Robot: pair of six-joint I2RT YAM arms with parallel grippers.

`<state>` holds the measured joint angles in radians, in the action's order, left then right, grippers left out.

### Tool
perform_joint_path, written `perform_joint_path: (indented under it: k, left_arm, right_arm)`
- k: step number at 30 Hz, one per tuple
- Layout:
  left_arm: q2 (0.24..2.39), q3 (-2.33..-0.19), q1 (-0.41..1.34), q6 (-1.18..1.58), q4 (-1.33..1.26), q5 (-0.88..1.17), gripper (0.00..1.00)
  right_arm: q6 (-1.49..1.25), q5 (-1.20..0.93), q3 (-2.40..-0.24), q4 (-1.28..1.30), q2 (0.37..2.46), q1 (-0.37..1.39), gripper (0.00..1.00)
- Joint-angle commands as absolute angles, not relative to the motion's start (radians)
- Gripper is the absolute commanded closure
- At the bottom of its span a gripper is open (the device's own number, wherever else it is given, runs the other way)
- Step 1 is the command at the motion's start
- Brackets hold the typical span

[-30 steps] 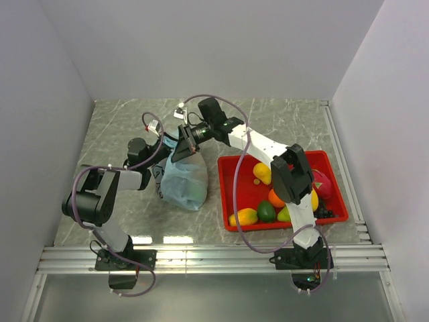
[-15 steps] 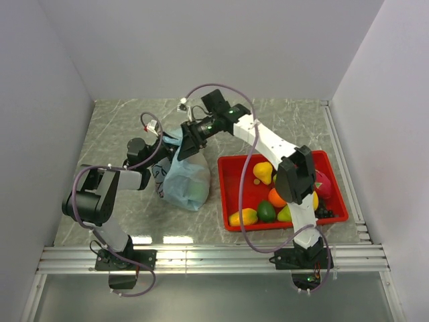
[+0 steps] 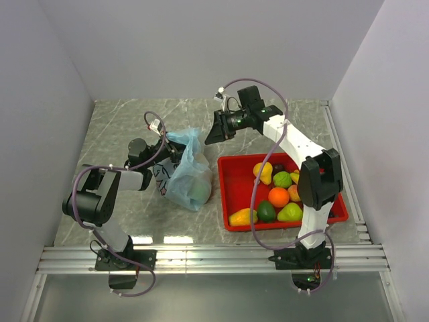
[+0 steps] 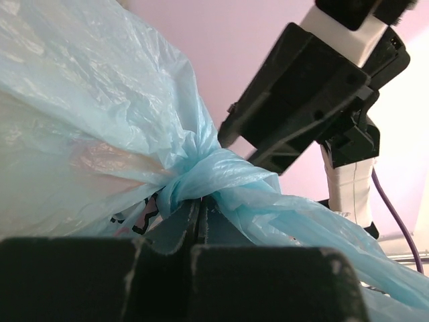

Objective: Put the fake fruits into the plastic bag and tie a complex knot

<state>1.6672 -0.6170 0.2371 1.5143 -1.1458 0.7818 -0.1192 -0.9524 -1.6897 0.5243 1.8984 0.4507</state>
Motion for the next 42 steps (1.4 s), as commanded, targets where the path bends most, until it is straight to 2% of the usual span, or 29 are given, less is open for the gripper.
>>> perform_joint_path:
  k: [1, 2, 3, 6, 9, 19, 22, 27, 32, 38, 42]
  left_arm:
    - [1.661, -0.647, 0.242, 1.519, -1.22, 0.802, 1.0]
    - [1.663, -0.649, 0.241, 1.519, -1.221, 0.802, 1.0]
    - [1.663, -0.65, 0.242, 1.519, -1.221, 0.802, 1.0]
    - [1.666, -0.649, 0.241, 1.52, -1.224, 0.802, 1.0]
    - [1.663, -0.647, 0.242, 1.514, -1.218, 0.799, 1.0]
    - [1.675, -0.655, 0.244, 1.52, -1.239, 0.801, 1.0]
    - [1.672, -0.657, 0.244, 1.519, -1.239, 0.795, 1.0]
    - [1.697, -0.673, 0.268, 1.54, -1.27, 0.784, 1.0]
    - [1.72, -0.686, 0.279, 1.537, -1.279, 0.798, 1.0]
    - [1.698, -0.686, 0.278, 1.511, -1.229, 0.874, 1.0]
    - [1.693, -0.658, 0.268, 1.512, -1.227, 0.867, 1.0]
  right_arm:
    - [-0.201, -0.777, -1.658, 0.373, 1.848, 0.466, 0.65]
    - [-0.206, -0.767, -1.669, 0.382, 1.862, 0.469, 0.64]
    - [-0.213, -0.743, -1.696, 0.399, 1.894, 0.477, 0.54]
    - [-0.256, -0.804, -1.695, 0.396, 1.921, 0.486, 0.4]
    - [-0.288, -0.854, -1.664, 0.318, 1.908, 0.502, 0.32]
    - [-0.264, -0.868, -1.698, 0.348, 1.968, 0.592, 0.3]
    - [-0.305, -0.887, -1.692, 0.319, 1.967, 0.603, 0.33]
    - [-0.415, -0.92, -1.657, 0.224, 1.98, 0.632, 0.31]
    - [-0.518, -0.952, -1.723, 0.153, 2.066, 0.643, 0.31]
    - [-0.424, -1.031, -1.674, 0.042, 2.054, 0.635, 0.3]
    - [-0.304, -0.97, -1.67, 0.035, 2.056, 0.649, 0.29]
